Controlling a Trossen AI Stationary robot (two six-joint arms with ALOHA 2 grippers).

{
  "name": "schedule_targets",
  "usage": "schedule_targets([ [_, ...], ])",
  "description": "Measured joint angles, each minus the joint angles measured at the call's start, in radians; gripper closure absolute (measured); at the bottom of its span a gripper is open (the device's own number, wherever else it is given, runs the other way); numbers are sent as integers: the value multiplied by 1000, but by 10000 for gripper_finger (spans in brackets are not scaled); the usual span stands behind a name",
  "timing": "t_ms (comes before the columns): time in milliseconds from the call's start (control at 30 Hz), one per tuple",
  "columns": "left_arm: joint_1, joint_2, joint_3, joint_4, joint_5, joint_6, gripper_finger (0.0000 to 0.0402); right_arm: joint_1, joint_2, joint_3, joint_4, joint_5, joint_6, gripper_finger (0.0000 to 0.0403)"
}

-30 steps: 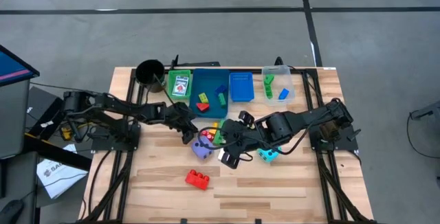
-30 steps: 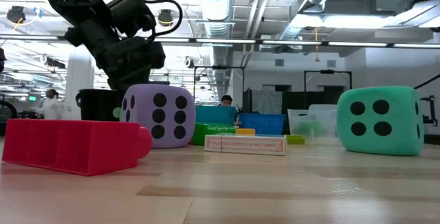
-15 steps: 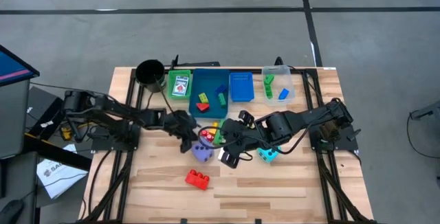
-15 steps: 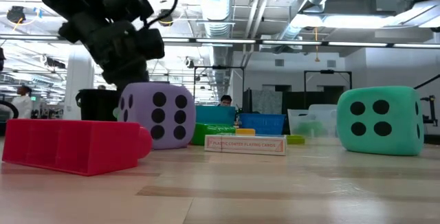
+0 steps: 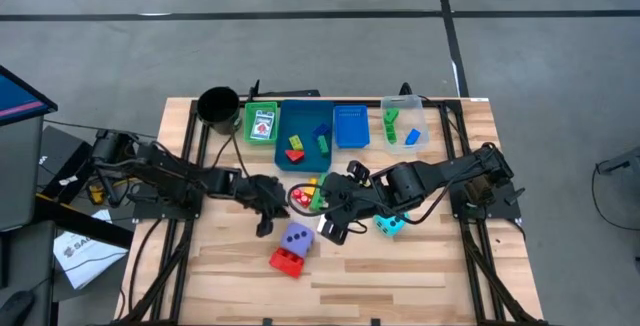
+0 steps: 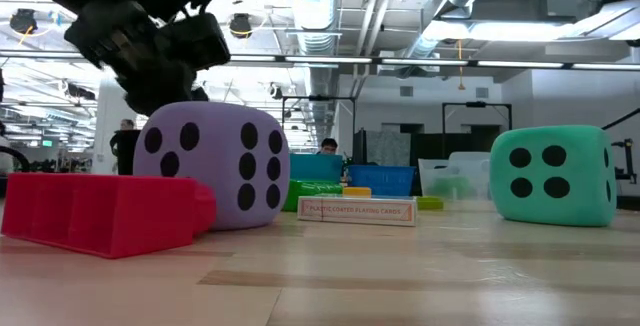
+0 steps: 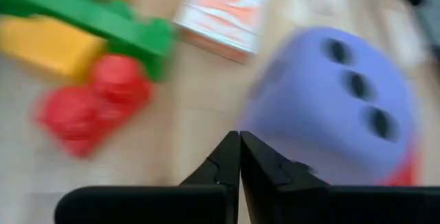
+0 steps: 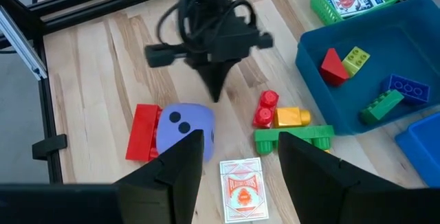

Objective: Pick & Place Toys
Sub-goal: Put the large yellow game piece into the transparent bin

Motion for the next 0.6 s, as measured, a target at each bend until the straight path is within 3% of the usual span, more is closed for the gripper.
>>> schedule_targets([
  [100, 32, 0, 0, 1, -95, 19, 399, 0, 0, 0, 0, -3, 0, 219],
  [200, 65, 0, 0, 1, -124, 115, 399, 1, 0, 0, 0, -3, 0, 219],
  [433, 80, 0, 0, 0, -77, 388, 395, 1, 0, 0, -1, -3, 0, 219],
  [600, 80, 0, 0, -11, -25, 424, 360, 1, 0, 0, -1, -3, 0, 219],
])
